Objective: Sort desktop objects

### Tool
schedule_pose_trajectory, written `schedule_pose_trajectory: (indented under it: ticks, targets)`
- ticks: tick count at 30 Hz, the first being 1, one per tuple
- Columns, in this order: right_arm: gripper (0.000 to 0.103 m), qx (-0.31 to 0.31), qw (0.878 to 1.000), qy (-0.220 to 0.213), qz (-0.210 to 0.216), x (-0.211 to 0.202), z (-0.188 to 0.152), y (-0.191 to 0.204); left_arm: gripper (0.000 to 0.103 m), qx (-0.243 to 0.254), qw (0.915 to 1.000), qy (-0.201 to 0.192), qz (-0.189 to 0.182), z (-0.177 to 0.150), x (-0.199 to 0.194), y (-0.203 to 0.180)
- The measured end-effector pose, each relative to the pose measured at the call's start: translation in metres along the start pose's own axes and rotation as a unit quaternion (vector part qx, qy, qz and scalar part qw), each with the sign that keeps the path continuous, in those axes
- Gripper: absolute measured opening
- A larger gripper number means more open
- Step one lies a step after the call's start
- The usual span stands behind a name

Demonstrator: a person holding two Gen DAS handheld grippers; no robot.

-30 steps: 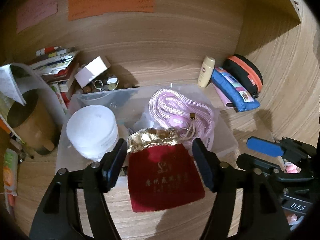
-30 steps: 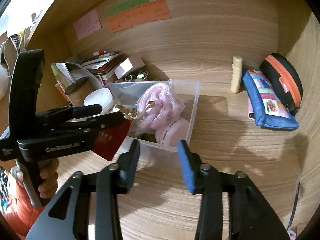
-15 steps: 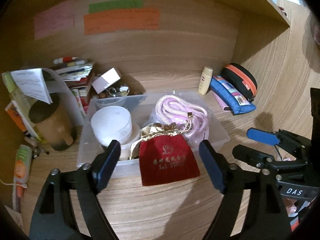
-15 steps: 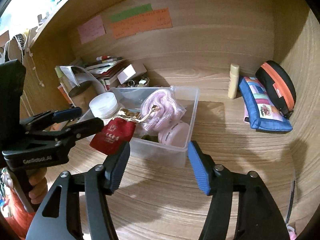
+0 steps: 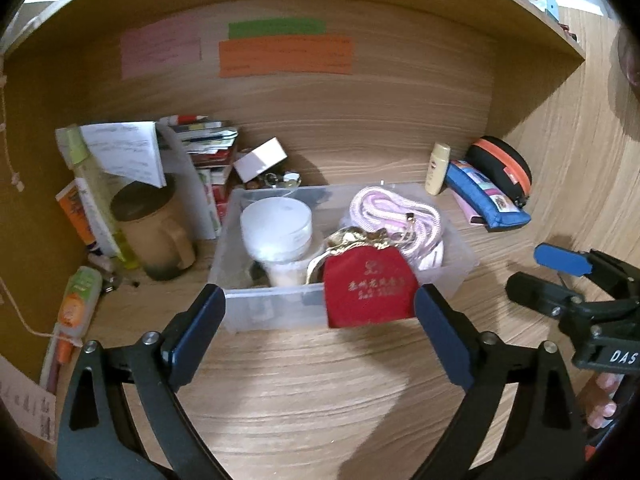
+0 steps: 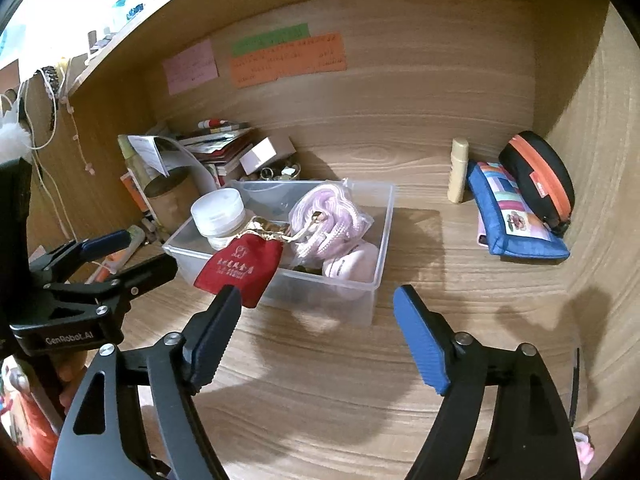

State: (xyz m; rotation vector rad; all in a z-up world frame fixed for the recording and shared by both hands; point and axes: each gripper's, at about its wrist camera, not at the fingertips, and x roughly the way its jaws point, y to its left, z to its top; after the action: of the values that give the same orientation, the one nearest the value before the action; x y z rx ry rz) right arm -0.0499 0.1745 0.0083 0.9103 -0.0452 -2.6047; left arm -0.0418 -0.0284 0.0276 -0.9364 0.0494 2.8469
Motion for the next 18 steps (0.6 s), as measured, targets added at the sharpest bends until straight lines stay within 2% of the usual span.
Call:
schedule_pose_trajectory:
  ticks: [6,12,18]
  targets:
    - [0.077,-0.007,1.0,-0.006,-0.007,-0.008,-0.006,0.005,0.099,0.005,0.9999,-0.011,0.012,-0.012,-0.011,0.002]
    - [0.083,-0.011,1.0,-0.014,-0.018,-0.014,-0.013,0.01,0.099,0.019,0.9995,-0.02,0.018,-0.023,-0.016,-0.001]
    - [0.083,-0.007,1.0,-0.013,-0.017,-0.015,-0.018,0.012,0.099,0.014,0.9995,-0.013,0.024,-0.03,-0.013,-0.002]
